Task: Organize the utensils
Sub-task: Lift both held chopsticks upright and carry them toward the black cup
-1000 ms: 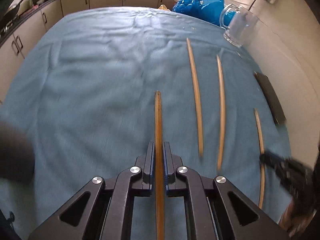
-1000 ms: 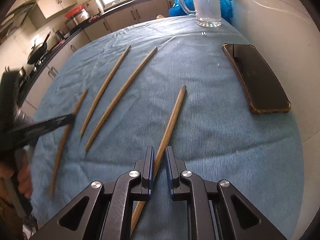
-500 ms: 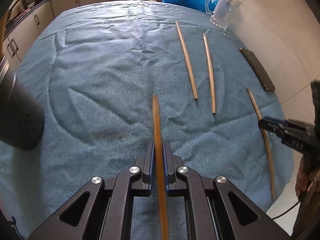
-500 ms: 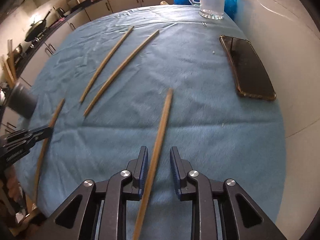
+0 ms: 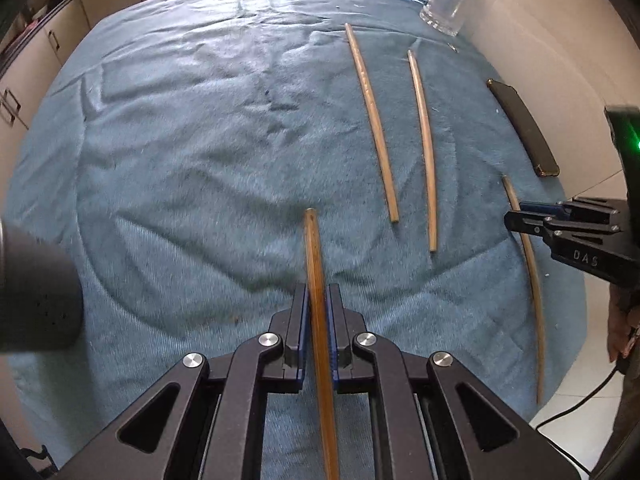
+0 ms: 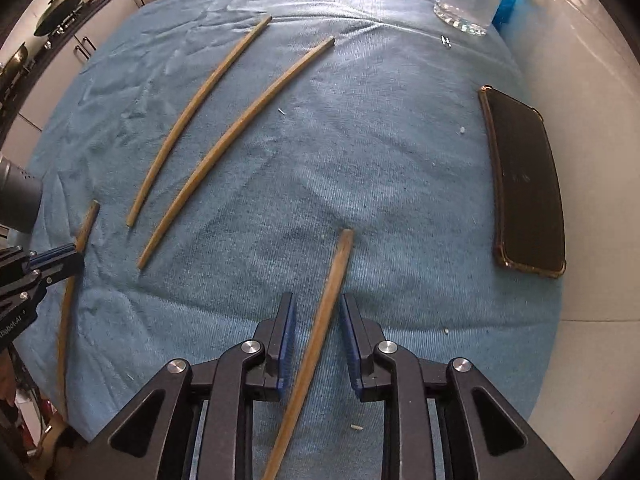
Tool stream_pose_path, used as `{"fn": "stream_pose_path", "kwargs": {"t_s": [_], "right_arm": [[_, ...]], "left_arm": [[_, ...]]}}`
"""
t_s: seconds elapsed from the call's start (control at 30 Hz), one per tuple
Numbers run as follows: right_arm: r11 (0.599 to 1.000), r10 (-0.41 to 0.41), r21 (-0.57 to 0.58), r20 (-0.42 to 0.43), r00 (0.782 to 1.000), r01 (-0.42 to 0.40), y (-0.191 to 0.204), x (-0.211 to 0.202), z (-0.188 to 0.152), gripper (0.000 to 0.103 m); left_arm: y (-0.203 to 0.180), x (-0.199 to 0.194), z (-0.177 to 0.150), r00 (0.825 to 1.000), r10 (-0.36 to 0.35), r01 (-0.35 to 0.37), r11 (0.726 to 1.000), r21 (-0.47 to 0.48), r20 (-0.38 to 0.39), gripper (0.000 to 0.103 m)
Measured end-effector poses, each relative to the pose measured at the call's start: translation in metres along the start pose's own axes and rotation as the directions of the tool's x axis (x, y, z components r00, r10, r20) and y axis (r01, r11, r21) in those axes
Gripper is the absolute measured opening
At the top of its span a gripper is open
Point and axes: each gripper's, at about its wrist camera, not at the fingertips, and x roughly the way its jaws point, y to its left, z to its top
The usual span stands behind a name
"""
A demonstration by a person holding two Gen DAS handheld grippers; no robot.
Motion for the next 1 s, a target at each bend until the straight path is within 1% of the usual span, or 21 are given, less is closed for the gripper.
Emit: {"fn": "stream_pose_path", "kwargs": {"t_s": [0.13, 0.2, 0.3, 0.33, 0.37, 0.43, 0.5, 0.6, 0.67, 0.7, 0.77, 0.87, 0.93, 0.97, 1.0], "right_arm": [[1.0, 0.005, 0.017, -0.018, 1.0, -0.005, -0.001, 0.003, 0.011, 0.024], [1.0, -0.006, 0.008, -0.006, 1.0, 0.006, 0.0, 0.002, 0.01, 0.024], [1.0, -0.024, -0.009, 0.031, 0.999, 0.024, 0.004, 0.001, 0.004, 0.023], [1.0, -0.022, 0.0, 0.045, 0.999, 0.022, 0.004, 0.001, 0.002, 0.02], [1.0, -0.021, 0.01, 0.061, 0.998, 0.021, 0.005, 0.0, -0.002, 0.01], [1.0, -0.022, 0.018, 0.085, 0.996, 0.02, 0.008, -0.002, -0.009, 0.008], [1.0, 0.005, 0.03, 0.122, 0.992, -0.008, 0.009, -0.007, -0.019, 0.008], [0.998, 0.038, 0.035, 0.199, 0.979, -0.046, 0.014, -0.025, -0.036, 0.008], [0.997, 0.055, 0.032, 0.253, 0.966, -0.065, 0.022, -0.041, -0.05, 0.008], [0.997, 0.06, 0.03, 0.277, 0.959, -0.071, 0.024, -0.048, -0.054, 0.008], [0.995, 0.086, 0.026, 0.331, 0.94, -0.101, 0.032, -0.065, -0.061, 0.008], [0.994, 0.099, 0.013, 0.395, 0.913, -0.113, 0.037, -0.08, -0.066, 0.008], [0.994, 0.105, -0.011, 0.446, 0.889, -0.112, 0.047, -0.093, -0.071, 0.008], [0.993, 0.11, -0.02, 0.462, 0.88, -0.114, 0.047, -0.099, -0.075, 0.008], [0.993, 0.116, -0.029, 0.48, 0.869, -0.116, 0.053, -0.105, -0.077, 0.008]], "left_arm": [[0.001, 0.001, 0.004, 1.0, -0.007, 0.007, 1.0, 0.009, 0.003, 0.009], [0.002, 0.0, 0.003, 1.0, -0.022, 0.022, 1.0, 0.01, 0.012, 0.011], [0.002, -0.001, -0.001, 0.999, -0.019, 0.019, 1.0, 0.019, 0.043, 0.01], [0.002, -0.001, -0.003, 0.998, -0.011, 0.01, 1.0, 0.012, 0.058, 0.007], [0.003, -0.002, -0.006, 0.997, -0.011, 0.011, 1.0, 0.001, 0.073, 0.007], [0.006, -0.006, -0.013, 0.994, -0.027, 0.03, 0.999, -0.024, 0.108, 0.007], [0.01, -0.013, -0.021, 0.99, -0.046, 0.054, 0.997, -0.055, 0.136, 0.007], [0.012, -0.031, -0.032, 0.979, -0.06, 0.072, 0.996, -0.056, 0.193, 0.007], [0.009, -0.047, -0.041, 0.967, -0.062, 0.076, 0.996, -0.047, 0.246, 0.007], [0.008, -0.057, -0.048, 0.958, -0.067, 0.083, 0.996, -0.045, 0.279, 0.007], [0.007, -0.071, -0.056, 0.943, -0.076, 0.095, 0.995, -0.043, 0.323, 0.007], [0.006, -0.096, -0.073, 0.914, -0.075, 0.1, 0.994, -0.044, 0.398, 0.007], [0.007, -0.112, -0.084, 0.892, -0.066, 0.096, 0.994, -0.044, 0.448, 0.007], [0.007, -0.12, -0.089, 0.88, -0.063, 0.095, 0.995, -0.044, 0.472, 0.007], [0.006, -0.129, -0.093, 0.861, -0.061, 0.096, 0.994, -0.044, 0.504, 0.007]]}}
